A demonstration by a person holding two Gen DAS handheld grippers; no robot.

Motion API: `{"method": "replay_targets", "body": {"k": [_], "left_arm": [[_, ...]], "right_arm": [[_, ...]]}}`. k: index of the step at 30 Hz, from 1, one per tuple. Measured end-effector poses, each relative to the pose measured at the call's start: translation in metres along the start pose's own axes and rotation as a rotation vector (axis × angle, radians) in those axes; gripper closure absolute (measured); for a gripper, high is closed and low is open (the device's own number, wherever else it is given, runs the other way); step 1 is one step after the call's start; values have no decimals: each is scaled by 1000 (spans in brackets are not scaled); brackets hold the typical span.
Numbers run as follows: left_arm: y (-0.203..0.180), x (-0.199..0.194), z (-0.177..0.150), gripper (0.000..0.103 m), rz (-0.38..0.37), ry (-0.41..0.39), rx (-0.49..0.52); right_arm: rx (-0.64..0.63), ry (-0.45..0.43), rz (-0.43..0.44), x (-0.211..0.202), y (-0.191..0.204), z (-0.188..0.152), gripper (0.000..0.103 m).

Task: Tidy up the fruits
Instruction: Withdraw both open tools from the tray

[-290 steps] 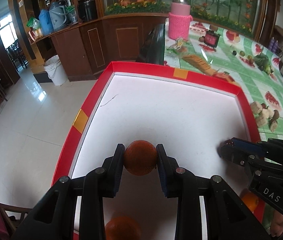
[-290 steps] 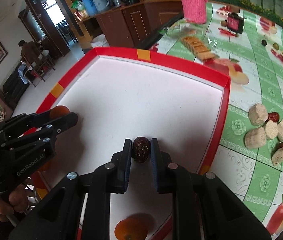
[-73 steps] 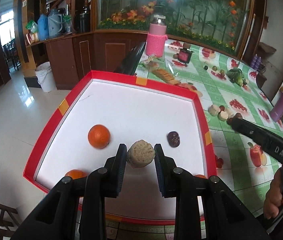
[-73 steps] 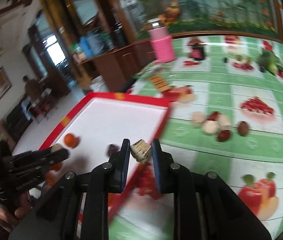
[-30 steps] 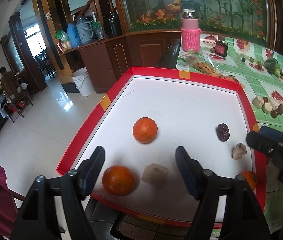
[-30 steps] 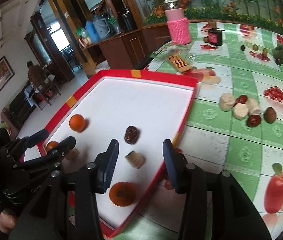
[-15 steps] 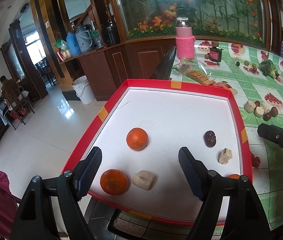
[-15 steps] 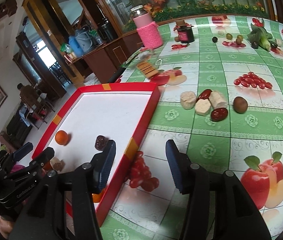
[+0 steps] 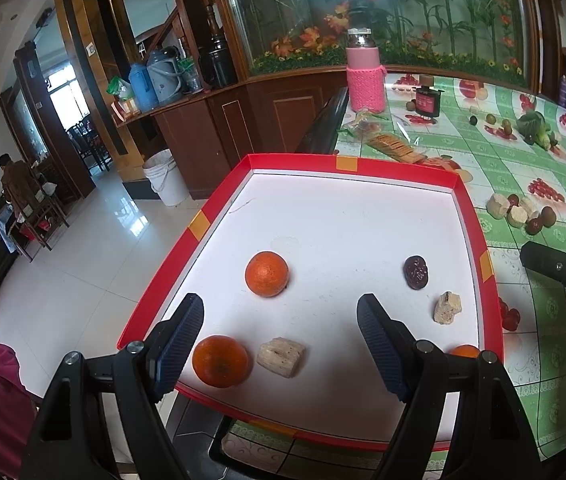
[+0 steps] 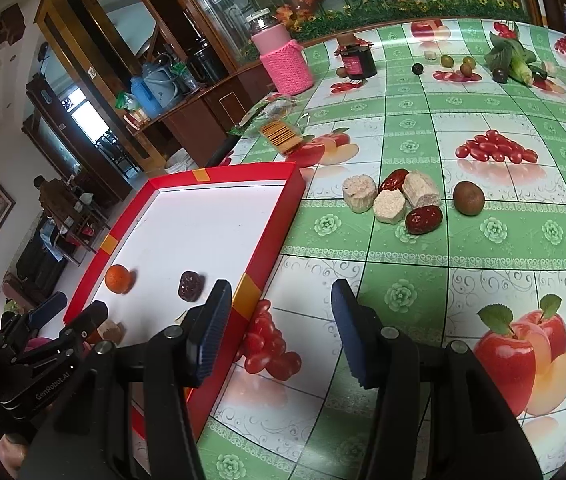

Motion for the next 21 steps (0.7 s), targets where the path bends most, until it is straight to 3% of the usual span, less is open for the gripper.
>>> {"method": "replay_targets", "body": {"k": [21], "left_arm": [[-20, -6, 10, 24, -9, 1, 57]], "right_arm": [[36, -11, 12, -9, -21, 11, 49]]}}
Point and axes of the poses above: each gripper's, at about its wrist camera, not at the fingertips, and x roughly the way its jaws point, y to its left, z to its top, the point moved 10 cm from there along x, roughly the way its jaws point, and after that the axes turned 15 degrees about x, right-handed, at the moved point
